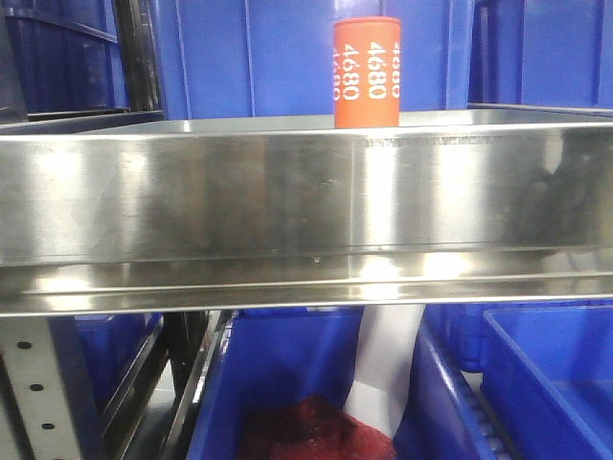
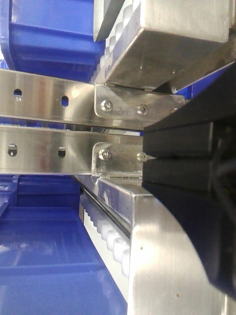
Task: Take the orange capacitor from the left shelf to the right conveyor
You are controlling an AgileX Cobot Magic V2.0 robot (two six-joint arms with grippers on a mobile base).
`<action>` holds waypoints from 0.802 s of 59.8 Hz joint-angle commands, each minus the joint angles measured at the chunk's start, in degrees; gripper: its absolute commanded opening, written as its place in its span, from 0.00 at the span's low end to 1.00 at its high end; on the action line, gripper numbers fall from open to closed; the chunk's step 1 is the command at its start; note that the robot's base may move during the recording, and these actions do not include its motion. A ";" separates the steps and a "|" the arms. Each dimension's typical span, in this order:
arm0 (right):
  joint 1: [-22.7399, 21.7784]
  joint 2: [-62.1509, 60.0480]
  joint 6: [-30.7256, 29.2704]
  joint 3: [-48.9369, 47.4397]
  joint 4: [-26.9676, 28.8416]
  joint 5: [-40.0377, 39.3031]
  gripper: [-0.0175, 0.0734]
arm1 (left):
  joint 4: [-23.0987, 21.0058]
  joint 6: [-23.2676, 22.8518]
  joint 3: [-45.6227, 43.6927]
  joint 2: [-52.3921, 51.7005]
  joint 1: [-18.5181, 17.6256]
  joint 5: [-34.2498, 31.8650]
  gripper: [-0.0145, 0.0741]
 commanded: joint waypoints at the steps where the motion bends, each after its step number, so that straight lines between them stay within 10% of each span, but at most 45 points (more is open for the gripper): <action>1: -0.23 -1.14 -0.41 -1.16 -0.05 -6.97 0.27 | -0.06 -0.13 1.25 -0.51 -0.05 -5.18 0.02; 28: -0.18 -1.07 3.98 -3.36 0.74 -23.26 0.26 | -0.06 -0.13 1.25 -0.51 -0.05 -5.18 0.02; 48: 1.75 7.34 7.10 -27.89 -1.69 4.18 0.25 | -0.06 -0.13 1.25 -0.51 -0.05 -5.18 0.02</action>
